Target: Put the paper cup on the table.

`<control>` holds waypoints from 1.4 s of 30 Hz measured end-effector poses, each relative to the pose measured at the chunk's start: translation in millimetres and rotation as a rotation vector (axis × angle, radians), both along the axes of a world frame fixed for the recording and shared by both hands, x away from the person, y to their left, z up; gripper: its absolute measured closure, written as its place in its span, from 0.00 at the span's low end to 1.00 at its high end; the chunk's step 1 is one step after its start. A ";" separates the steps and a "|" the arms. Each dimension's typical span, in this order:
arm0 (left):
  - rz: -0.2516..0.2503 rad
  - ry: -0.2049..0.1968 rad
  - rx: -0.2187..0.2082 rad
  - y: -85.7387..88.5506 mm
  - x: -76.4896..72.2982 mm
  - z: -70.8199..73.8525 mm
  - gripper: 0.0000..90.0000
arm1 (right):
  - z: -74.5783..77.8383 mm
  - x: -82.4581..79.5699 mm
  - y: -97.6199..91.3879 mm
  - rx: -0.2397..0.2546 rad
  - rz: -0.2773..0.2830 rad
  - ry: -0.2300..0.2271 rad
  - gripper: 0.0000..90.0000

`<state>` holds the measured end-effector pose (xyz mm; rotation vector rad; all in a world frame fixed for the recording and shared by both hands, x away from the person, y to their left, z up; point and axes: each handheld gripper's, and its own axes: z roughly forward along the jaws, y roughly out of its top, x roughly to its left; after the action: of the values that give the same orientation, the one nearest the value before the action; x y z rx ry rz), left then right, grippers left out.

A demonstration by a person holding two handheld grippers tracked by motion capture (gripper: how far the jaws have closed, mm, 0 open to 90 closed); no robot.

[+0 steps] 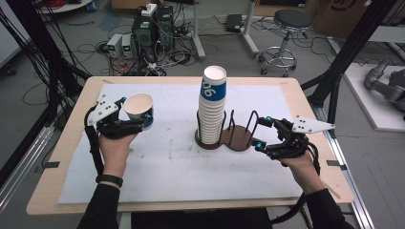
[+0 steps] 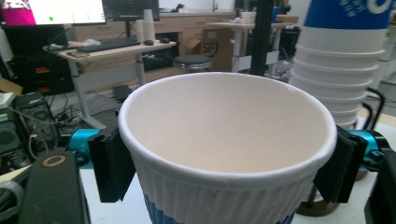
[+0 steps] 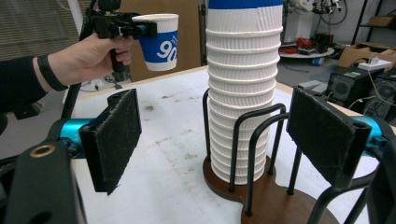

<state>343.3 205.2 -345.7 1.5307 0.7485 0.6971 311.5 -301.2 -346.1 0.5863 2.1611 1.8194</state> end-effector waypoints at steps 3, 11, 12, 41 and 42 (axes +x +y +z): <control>0.030 -0.004 -0.003 2.1 3.5 -2.9 0.24 | -0.1 -0.1 0.0 0.000 0.003 0.002 0.20; 0.070 0.001 0.005 5.0 12.2 -10.7 0.24 | 0.0 -0.4 -0.2 -0.002 -0.003 -0.001 0.20; 0.073 0.003 0.009 5.6 13.0 -11.8 0.24 | 0.0 -0.4 -0.2 -0.001 -0.002 0.000 0.20; 0.132 0.069 0.014 17.0 36.0 -53.8 0.23 | -2.4 0.4 -1.1 -0.009 -0.007 0.007 0.20; 0.133 0.072 0.015 16.7 36.5 -54.5 0.24 | -2.5 0.5 -1.2 -0.009 -0.006 0.006 0.20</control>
<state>379.8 221.9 -400.2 1.5363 0.9071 0.7506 312.1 -302.4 -348.6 0.5959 2.1677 1.8069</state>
